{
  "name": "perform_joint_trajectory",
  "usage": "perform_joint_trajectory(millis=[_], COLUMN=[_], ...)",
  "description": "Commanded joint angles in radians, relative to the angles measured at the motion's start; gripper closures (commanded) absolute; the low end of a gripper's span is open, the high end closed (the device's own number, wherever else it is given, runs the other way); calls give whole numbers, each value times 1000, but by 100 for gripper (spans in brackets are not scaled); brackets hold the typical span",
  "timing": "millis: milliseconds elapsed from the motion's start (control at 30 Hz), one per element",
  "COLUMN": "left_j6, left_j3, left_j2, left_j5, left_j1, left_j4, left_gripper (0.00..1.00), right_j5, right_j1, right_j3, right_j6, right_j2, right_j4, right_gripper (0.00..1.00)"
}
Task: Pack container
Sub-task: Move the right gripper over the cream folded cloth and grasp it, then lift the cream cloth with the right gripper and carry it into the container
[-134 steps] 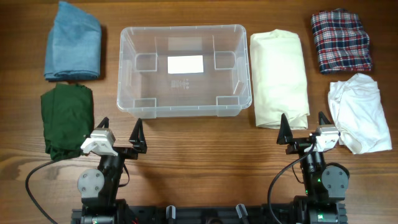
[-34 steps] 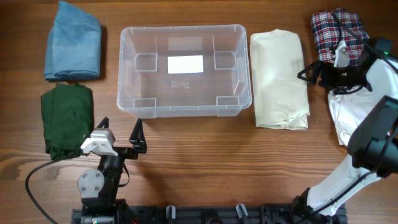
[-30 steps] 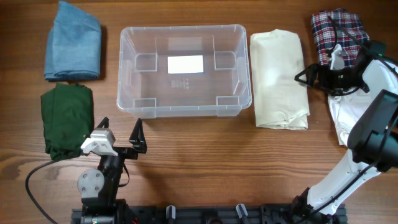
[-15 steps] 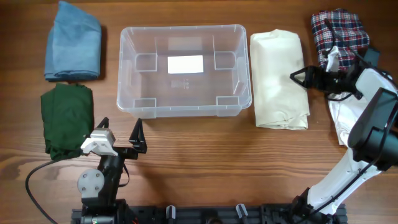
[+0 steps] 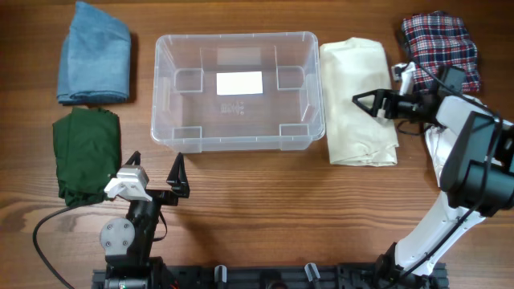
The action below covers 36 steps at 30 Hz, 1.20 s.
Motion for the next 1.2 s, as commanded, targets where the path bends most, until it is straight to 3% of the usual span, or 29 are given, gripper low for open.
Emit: perform_joint_trajectory(millis=[0,33,67,133,200,300,533,900,1167], left_j6=[-5,-5,-5,-5,-5,-5,-5,-5,-5], left_j3=[-6,-6,-6,-6,-6,-6,-6,-6,-6], left_j2=[-5,-5,-5,-5,-5,-5,-5,-5,-5], left_j5=[-10,-10,-10,-10,-10,-10,-10,-10,-10], left_j1=[5,5,5,5,5,5,5,5,5], left_j4=[-1,-1,-1,-1,-1,-1,-1,-1,-1], left_gripper=[0,0,0,0,0,0,0,0,0], right_j5=[72,73,73,73,73,102,119,602,586], right_j1=[54,55,55,55,55,55,31,0,41], right_j3=[-48,-48,-48,-48,-48,-47,8,347,430], right_j6=[59,68,76,76,76,145,193,190,116], right_j2=[62,62,62,62,62,62,44,-217,-433], right_j4=[-5,-2,2,5,5,19,-16,-510,-555], right_gripper=[6,20,48,71,85,96,96,96,96])
